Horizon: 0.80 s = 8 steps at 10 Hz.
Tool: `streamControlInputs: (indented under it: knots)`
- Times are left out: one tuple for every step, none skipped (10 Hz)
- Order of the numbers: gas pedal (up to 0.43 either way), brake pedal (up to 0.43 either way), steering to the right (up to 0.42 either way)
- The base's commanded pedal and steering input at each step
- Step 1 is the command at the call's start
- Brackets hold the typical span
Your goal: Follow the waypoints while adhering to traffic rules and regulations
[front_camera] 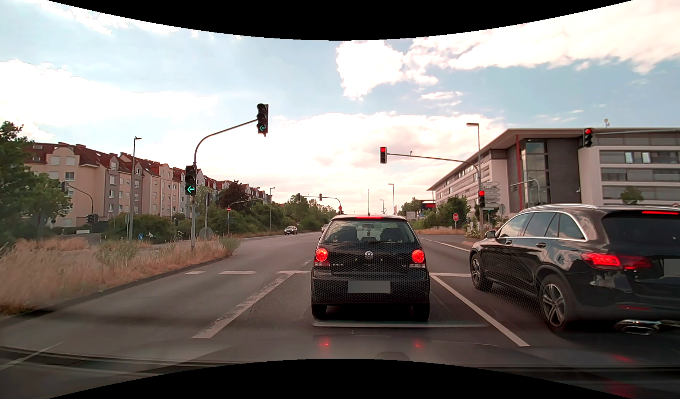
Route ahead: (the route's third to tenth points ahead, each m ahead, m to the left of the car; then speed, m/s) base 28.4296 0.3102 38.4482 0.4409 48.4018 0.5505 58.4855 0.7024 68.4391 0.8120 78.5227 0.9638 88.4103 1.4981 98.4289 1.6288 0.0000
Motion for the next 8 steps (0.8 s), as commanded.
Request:
streamControlInputs:
  knots:
    - [0.0, 0.36, -0.003]
    - [0.0, 0.36, -0.003]
    - [0.0, 0.36, -0.003]
    - [0.0, 0.36, -0.003]
    - [0.0, 0.36, -0.003]
    - [0.0, 0.366, -0.003]
    - [0.0, 0.36, -0.003]
    - [0.0, 0.36, -0.003]
